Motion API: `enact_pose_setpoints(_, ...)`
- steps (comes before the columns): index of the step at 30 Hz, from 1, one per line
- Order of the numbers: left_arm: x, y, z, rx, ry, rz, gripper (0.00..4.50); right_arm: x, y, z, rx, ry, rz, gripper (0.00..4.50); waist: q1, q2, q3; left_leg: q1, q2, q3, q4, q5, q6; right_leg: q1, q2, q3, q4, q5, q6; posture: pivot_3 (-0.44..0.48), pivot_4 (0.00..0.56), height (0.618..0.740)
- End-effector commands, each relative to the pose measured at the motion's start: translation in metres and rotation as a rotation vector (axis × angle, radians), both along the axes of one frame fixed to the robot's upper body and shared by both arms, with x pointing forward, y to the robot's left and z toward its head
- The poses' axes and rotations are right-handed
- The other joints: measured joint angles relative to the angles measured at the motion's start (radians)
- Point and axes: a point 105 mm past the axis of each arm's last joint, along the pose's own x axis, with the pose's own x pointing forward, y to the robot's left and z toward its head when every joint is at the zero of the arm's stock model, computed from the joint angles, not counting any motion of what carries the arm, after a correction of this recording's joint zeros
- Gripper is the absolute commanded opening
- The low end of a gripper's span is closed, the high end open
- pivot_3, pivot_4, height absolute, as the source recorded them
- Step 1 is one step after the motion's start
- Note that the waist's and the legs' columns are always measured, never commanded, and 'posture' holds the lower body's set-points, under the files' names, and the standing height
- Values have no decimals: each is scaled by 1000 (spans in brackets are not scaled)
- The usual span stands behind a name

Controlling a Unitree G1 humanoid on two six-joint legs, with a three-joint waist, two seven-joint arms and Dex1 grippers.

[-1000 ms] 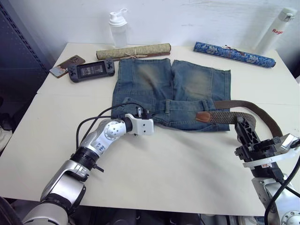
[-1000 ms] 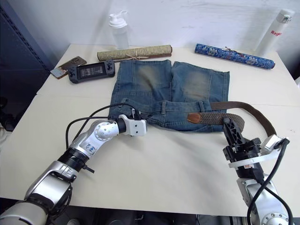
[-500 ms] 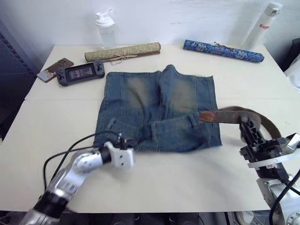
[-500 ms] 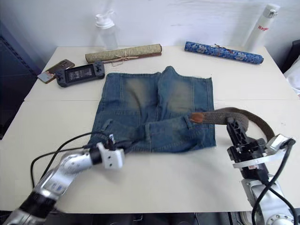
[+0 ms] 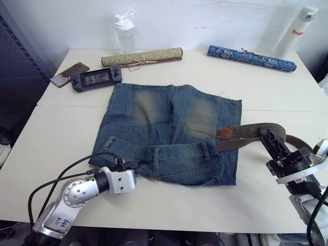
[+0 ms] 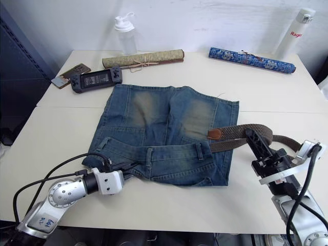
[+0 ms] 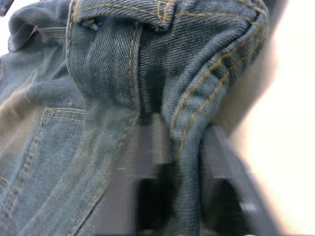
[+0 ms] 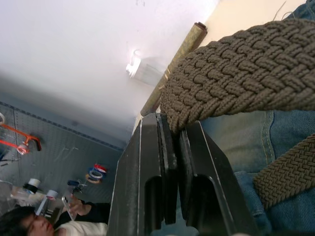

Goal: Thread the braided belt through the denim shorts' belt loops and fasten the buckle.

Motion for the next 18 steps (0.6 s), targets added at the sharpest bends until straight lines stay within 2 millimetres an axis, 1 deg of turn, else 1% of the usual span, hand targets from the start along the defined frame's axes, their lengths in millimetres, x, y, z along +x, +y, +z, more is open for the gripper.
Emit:
enact_pose_setpoints(1,-9,-7,34,-228,118,-57,3015,-1,2,7,-26,-9,19,0,-2,0,0,0,0,0,0,0,0,0,0,0,0,0,0,0,150,717)
enact_pose_setpoints(2,-12,-8,43,-296,169,-82,3015,0,2,8,-31,-5,23,0,-2,0,0,0,0,0,0,0,0,0,0,0,0,0,0,0,150,717)
enact_pose_setpoints(3,-14,-5,54,-383,244,-102,3015,1,2,7,-45,11,27,0,-3,0,0,0,0,0,0,0,-1,0,0,0,0,0,0,0,150,717)
enact_pose_setpoints(4,-16,-2,64,-433,308,-130,3015,2,2,6,-58,27,27,0,-3,0,0,0,0,0,0,1,-1,0,0,0,0,0,0,0,150,717)
enact_pose_setpoints(7,-16,6,88,-434,380,-219,3015,7,1,1,-86,82,32,0,-2,0,0,0,1,-1,1,1,-2,0,2,0,1,0,0,0,150,717)
enact_pose_setpoints(10,-16,3,103,-427,408,-285,3015,11,5,-2,-108,128,47,0,-1,0,0,1,0,0,1,1,-2,1,6,0,1,0,0,0,150,717)
enact_pose_setpoints(12,-12,-2,108,-430,407,-299,3015,14,7,-6,-128,156,50,0,-1,0,0,0,-1,1,1,1,-2,1,7,1,0,0,0,0,150,717)
enact_pose_setpoints(14,-10,-6,108,-425,402,-307,3015,17,9,-10,-142,176,51,0,-1,0,0,0,-1,1,2,1,-2,1,7,1,0,0,0,0,150,717)
enact_pose_setpoints(16,-10,-11,105,-408,399,-319,3015,19,10,-14,-151,197,46,0,-1,0,0,0,-1,1,1,1,-2,1,8,1,0,0,0,0,150,717)
enact_pose_setpoints(18,-12,-17,101,-395,395,-329,3015,20,10,-22,-186,234,28,0,-2,0,0,0,0,2,2,1,-2,1,8,2,0,0,0,0,150,717)
